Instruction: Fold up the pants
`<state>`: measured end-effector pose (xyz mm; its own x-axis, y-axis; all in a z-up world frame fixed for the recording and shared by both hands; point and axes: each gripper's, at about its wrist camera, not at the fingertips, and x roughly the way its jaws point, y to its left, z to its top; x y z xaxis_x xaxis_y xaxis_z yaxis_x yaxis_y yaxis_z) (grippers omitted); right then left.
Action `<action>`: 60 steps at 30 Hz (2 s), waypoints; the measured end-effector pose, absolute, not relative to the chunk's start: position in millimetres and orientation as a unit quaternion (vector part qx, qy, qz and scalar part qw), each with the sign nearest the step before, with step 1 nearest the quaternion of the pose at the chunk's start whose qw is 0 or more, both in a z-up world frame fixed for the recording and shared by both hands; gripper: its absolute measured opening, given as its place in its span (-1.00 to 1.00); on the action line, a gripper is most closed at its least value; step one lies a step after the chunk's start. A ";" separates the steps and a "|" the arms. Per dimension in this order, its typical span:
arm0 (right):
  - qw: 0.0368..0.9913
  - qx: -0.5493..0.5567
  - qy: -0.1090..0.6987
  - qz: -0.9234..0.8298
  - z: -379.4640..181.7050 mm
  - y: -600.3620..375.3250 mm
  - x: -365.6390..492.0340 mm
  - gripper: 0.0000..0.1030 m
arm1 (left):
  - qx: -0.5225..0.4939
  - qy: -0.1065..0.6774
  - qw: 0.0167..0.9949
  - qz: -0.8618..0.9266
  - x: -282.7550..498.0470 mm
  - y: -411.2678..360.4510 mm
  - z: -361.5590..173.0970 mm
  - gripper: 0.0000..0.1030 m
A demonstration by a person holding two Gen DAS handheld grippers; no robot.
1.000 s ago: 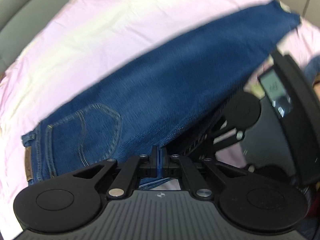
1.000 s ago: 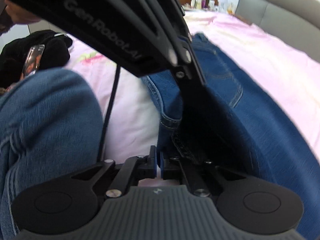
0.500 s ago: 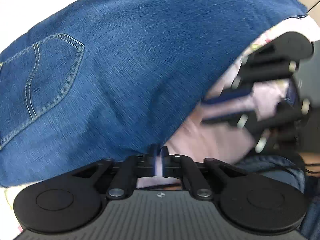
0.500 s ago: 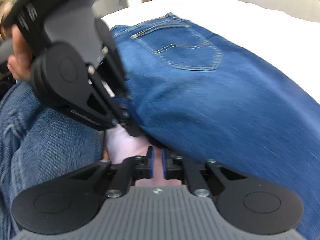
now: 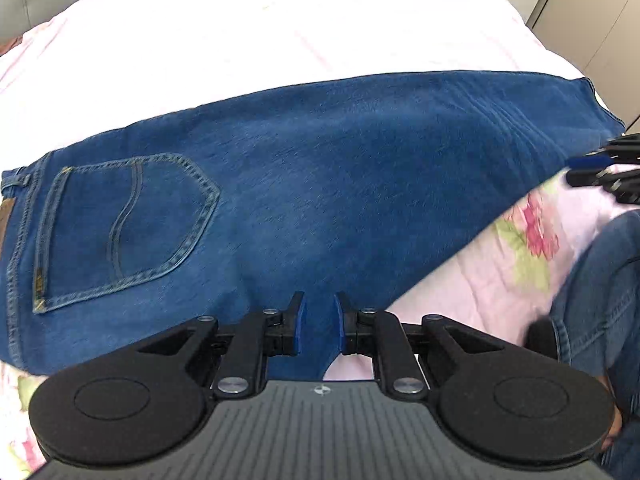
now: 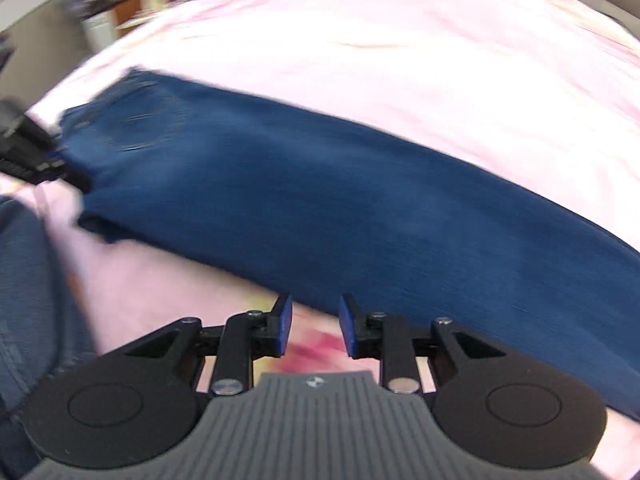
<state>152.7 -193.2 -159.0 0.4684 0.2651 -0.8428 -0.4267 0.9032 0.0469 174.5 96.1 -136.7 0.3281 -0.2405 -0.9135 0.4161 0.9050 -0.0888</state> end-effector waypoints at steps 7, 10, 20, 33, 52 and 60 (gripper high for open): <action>0.873 0.039 0.485 0.020 -131.0 -348.2 152.6 -0.35 | 0.067 0.517 0.829 -0.201 189.4 62.5 -141.8 -0.66; 0.879 0.100 0.462 -0.064 -124.1 -421.4 143.7 -0.36 | 0.067 0.502 0.839 -0.200 195.6 36.8 -138.7 -0.66; 0.858 0.244 0.408 -0.195 -143.9 -577.4 114.3 -0.36 | 0.070 0.503 0.828 -0.238 238.3 -49.4 -139.2 -0.66; 0.805 0.439 0.360 -0.173 -234.3 -649.2 136.5 -0.44 | 0.128 0.479 0.831 -0.250 299.7 -154.3 -156.8 -0.64; 0.872 0.377 0.291 -0.115 -114.2 -603.0 154.0 -0.81 | 0.074 0.490 0.849 -0.186 350.1 -152.9 -176.8 -0.64; 0.915 0.306 0.260 -0.040 -2.8 -511.9 179.2 -0.83 | 0.059 0.445 0.875 -0.178 301.7 -66.3 -80.0 -0.64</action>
